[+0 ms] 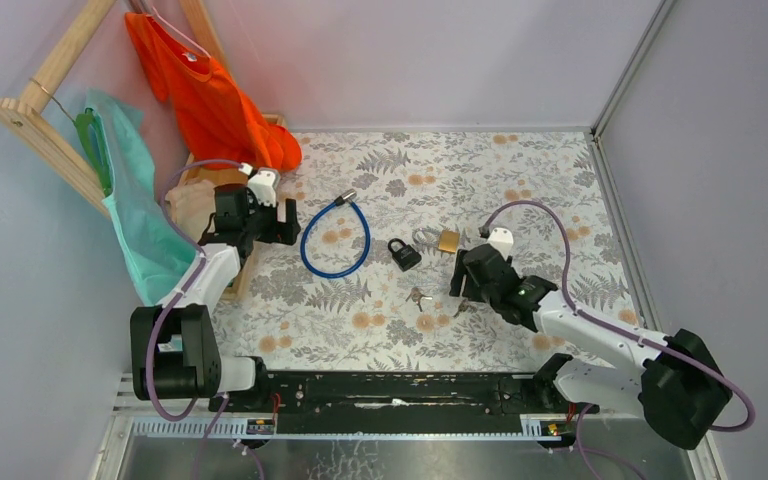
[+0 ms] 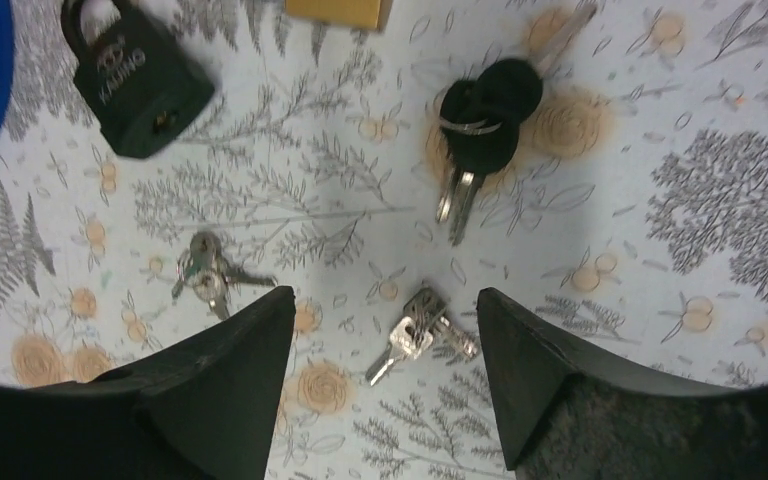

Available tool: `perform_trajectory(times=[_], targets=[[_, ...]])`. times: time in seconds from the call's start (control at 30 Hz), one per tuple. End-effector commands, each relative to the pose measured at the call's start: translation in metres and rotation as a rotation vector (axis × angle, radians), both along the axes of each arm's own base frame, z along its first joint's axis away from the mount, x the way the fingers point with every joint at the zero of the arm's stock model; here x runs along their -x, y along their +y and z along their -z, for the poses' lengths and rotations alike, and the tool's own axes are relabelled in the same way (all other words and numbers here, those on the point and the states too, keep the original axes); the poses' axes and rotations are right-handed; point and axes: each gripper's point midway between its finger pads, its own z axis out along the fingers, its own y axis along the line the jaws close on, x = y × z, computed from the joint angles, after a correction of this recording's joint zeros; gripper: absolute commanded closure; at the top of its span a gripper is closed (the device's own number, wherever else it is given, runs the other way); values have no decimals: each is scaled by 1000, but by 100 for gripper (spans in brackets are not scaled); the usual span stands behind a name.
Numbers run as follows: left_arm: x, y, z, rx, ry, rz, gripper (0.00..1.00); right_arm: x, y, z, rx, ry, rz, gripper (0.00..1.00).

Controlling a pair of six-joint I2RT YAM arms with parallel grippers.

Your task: Unlock with the key

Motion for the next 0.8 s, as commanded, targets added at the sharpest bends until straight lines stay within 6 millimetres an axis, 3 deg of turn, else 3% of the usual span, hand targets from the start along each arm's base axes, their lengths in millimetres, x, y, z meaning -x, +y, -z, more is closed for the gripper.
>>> perform_trajectory(times=[0.0,0.13,0.37,0.77], targets=[[16,-16,-4,7,33,145,0,18,-3,12,48,49,22,28],[22,-23,-6,18,48,201,0,25,0,31,70,94,-7,38],[26,-29,-13,20,56,259,0,30,3,51,92,139,-39,44],[32,-41,-21,54,62,330,0,33,13,60,92,190,-92,72]])
